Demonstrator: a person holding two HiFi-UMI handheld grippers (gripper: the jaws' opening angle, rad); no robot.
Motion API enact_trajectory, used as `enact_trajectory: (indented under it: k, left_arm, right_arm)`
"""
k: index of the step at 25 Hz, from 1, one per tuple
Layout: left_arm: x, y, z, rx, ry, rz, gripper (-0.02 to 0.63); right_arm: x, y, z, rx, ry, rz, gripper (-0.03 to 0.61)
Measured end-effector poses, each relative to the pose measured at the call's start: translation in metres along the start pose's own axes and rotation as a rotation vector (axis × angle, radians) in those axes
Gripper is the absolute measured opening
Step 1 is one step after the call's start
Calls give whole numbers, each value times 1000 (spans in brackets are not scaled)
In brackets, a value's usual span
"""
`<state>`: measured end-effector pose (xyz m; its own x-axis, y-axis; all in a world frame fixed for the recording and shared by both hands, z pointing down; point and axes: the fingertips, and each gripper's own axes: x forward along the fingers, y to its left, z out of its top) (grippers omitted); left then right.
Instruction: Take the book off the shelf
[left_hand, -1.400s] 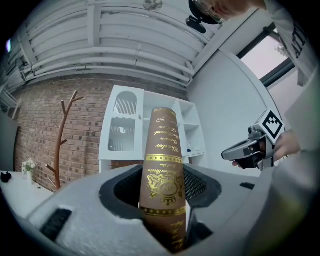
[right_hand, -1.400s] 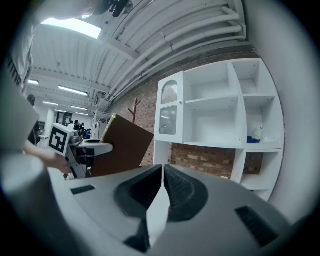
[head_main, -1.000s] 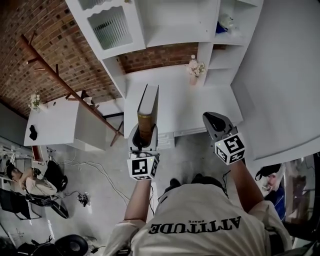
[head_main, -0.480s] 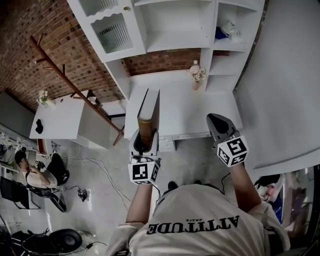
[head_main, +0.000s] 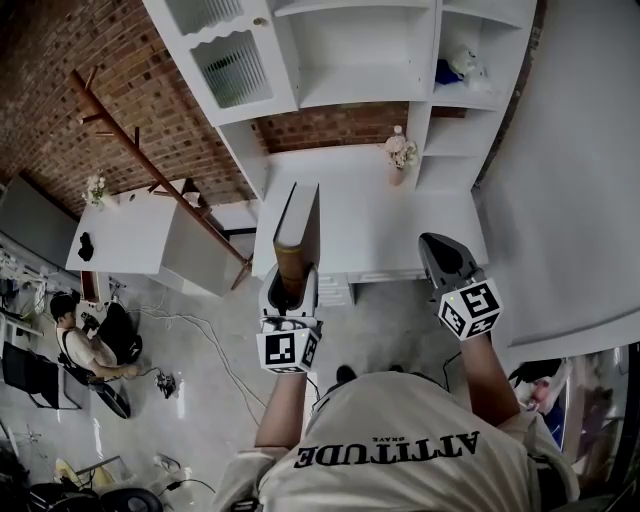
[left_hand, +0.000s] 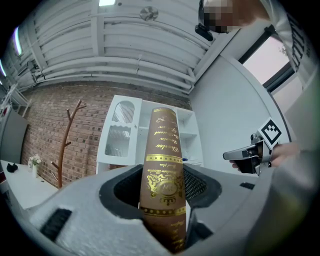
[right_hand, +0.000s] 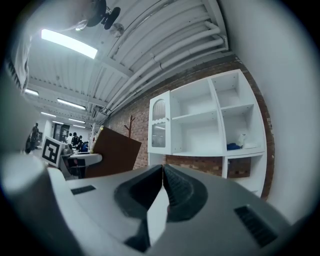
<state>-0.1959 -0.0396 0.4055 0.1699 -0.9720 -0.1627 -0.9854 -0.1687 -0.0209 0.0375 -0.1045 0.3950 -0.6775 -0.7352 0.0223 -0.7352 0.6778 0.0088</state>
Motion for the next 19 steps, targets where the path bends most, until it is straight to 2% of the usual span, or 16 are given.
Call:
enact_trajectory:
  k: [19]
  left_arm:
    - [5,-5,3,3,-9,-10,232]
  right_arm:
    - [-3,-7,2,-5,-1,-6,30]
